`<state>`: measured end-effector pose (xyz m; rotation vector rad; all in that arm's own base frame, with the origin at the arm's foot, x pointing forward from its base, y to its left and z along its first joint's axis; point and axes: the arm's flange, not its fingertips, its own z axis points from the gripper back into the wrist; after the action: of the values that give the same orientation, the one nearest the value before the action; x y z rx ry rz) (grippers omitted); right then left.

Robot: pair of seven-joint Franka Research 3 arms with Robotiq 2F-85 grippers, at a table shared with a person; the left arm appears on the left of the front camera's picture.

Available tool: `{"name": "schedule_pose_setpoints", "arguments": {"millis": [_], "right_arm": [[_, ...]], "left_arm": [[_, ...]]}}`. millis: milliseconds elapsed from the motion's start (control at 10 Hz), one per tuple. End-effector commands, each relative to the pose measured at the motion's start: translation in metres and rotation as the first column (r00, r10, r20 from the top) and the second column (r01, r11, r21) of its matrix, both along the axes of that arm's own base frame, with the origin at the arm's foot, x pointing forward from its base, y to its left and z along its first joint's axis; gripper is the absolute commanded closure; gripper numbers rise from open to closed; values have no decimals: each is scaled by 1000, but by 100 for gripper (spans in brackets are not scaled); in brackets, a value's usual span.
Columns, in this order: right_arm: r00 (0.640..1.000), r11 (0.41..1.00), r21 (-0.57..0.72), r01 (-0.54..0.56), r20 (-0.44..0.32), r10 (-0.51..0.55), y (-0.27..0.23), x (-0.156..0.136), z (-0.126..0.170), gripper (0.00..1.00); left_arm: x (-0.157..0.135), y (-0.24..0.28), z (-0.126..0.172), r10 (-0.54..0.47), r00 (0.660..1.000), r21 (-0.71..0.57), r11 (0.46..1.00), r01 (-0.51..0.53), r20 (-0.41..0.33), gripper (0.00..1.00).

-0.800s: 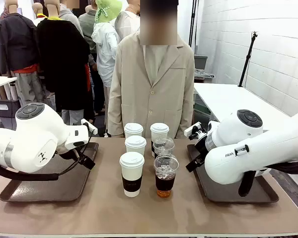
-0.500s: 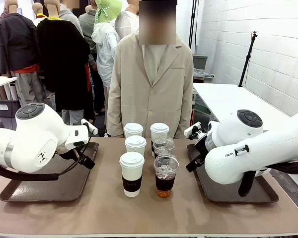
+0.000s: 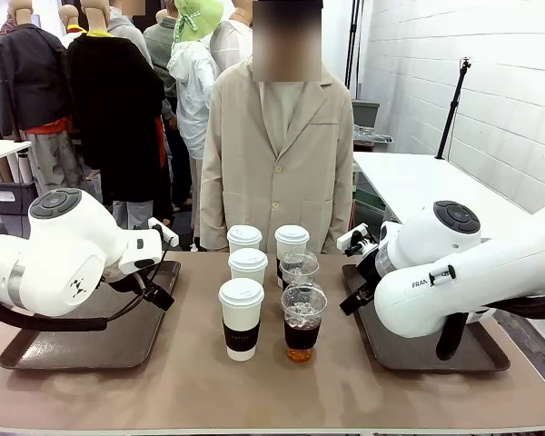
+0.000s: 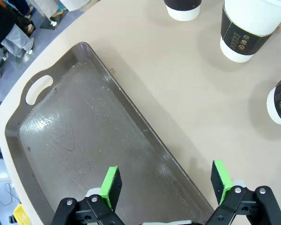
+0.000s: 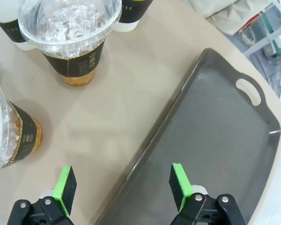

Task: Distribute the coffee onto the tray.
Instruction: Pick up one iced Americano and place it on the right Handle tray.

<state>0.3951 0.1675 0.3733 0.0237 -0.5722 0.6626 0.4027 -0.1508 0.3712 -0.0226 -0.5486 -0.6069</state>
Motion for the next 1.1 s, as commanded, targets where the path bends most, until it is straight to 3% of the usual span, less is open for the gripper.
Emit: {"name": "schedule_pose_setpoints", "arguments": {"millis": [0,300,1000], "right_arm": [[1000,1000,0,0,0,0,0,0,0,0],[1000,1000,0,0,0,0,0,0,0,0],[995,998,13,-56,82,55,-12,-13,76,0]], "left_arm": [[0,0,0,0,1000,0,1000,0,0,0],[0,0,0,0,1000,0,1000,0,0,0],[5,-17,91,-45,995,26,999,43,84,0]]}}
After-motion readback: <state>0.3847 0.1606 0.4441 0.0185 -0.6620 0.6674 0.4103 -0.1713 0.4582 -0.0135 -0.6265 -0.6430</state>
